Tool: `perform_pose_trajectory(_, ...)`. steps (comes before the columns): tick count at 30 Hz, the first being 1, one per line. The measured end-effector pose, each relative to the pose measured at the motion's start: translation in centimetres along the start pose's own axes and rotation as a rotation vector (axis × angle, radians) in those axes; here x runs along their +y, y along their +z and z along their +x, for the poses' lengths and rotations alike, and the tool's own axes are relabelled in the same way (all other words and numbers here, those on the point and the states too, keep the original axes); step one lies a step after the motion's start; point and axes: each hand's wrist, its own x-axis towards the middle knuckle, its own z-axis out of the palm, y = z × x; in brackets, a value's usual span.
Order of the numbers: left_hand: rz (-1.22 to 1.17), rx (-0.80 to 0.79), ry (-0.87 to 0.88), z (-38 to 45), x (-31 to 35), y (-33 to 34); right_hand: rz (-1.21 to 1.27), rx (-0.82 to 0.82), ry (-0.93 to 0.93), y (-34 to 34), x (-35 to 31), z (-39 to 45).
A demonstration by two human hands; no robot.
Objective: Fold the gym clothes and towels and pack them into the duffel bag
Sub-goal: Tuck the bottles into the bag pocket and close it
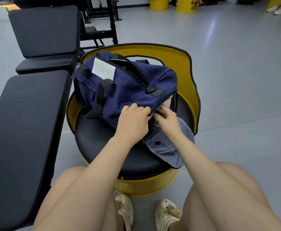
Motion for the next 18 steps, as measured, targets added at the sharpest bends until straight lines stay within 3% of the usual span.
perform_pose_trajectory(2,0.032,0.005,0.018,0.0,0.1,0.3,0.215,0.124,0.140,-0.8,-0.8,0.1)
perform_pose_trajectory(4,0.079,0.061,0.039,0.0,0.1,0.9,0.416,0.147,0.242,-1.1,-1.8,0.2)
perform_pose_trajectory(9,0.139,0.241,0.112,-0.1,-0.2,1.0,0.458,0.129,0.227,-0.5,-2.5,0.3)
perform_pose_trajectory(12,0.010,0.376,0.096,0.5,-0.5,0.8,0.445,0.176,0.233,-0.7,-2.5,0.2)
perform_pose_trajectory(14,-0.036,0.341,0.065,0.9,-0.7,1.2,0.432,0.202,0.243,-0.8,-2.3,0.1)
perform_pose_trajectory(18,-0.018,0.005,-0.023,0.8,-0.4,2.8,0.330,0.239,0.268,-0.6,-1.6,0.4)
